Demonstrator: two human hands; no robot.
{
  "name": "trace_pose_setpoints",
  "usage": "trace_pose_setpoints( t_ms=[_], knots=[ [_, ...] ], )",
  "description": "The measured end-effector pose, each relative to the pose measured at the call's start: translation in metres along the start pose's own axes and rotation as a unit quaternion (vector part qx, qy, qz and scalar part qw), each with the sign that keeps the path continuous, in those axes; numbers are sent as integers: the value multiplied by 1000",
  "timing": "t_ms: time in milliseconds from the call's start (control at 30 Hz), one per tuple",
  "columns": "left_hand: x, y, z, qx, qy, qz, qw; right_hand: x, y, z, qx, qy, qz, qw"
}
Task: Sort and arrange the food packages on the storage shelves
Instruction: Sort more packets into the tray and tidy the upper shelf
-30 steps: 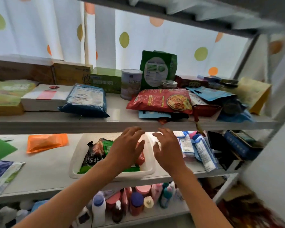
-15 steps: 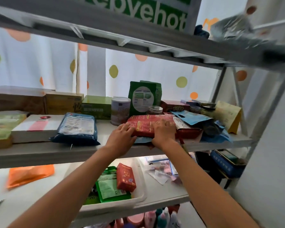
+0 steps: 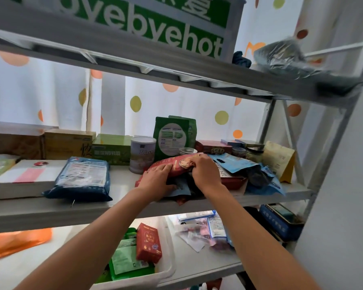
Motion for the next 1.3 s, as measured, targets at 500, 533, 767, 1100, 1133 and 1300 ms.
trace_pose_setpoints(
  t_ms=[500,533,767,1100,1133,1300],
  knots=[
    [89,-53,-57,17,298,-236,925,68,-132,-8,191,117,83,971],
    [93,-56,-64,18,310,-238,920,71,-140,-13,210,124,84,966],
    [109,-72,-117,26,346,-310,885,101,-156,-48,252,221,103,937],
    [99,-98,-194,-27,261,-618,741,31,-151,-74,86,-127,505,850],
    [94,-96,-200,-29,239,-642,728,23,-155,-81,86,-149,519,837],
    [73,-95,-227,-34,166,-668,725,-8,-156,-117,52,-200,606,768]
  ],
)
Point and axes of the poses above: each hand's wrist, its own z-axis towards the middle knuckle, its own x-axis out of the back of the hand, y = z × x, the point moved 9 cm from there along z, towards the middle knuckle, and after that the axes turned 11 degrees about -y, right-handed, at the moved point
